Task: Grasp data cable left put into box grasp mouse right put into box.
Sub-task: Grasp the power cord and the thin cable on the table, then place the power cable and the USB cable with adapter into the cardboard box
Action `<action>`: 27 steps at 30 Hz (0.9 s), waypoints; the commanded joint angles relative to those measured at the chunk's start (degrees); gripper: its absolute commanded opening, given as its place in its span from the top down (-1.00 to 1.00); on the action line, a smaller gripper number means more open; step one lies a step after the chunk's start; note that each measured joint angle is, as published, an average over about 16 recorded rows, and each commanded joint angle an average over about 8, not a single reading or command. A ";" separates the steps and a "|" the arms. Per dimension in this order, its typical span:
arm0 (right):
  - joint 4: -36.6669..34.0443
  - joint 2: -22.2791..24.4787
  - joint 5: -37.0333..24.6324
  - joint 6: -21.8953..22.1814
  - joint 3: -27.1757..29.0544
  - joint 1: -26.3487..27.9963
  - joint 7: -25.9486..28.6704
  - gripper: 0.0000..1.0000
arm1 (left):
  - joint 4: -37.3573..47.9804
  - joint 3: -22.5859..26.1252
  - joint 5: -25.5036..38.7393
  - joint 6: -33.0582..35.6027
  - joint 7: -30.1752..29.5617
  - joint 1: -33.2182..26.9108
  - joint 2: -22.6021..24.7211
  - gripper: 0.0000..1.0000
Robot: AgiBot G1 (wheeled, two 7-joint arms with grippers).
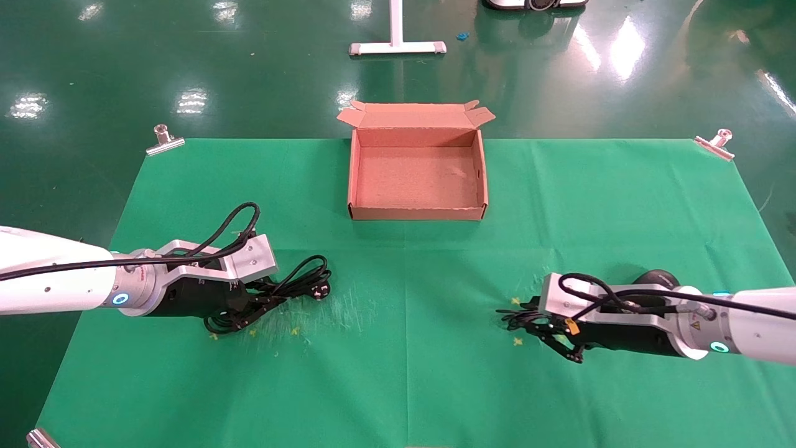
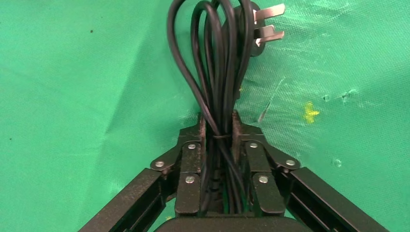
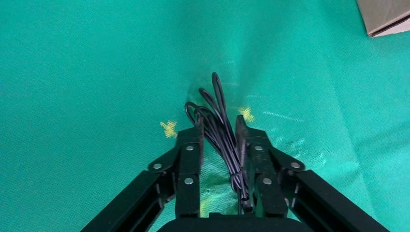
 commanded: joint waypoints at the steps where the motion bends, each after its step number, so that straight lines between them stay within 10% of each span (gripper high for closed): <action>1: 0.01 0.00 0.00 0.00 0.00 0.00 0.00 1.00 | 0.00 0.00 0.01 0.00 0.00 0.00 0.00 1.00; 27: 3.45 3.08 3.56 0.40 3.75 3.29 1.13 1.00 | -2.16 -2.97 -5.11 0.29 5.11 -7.26 2.08 1.00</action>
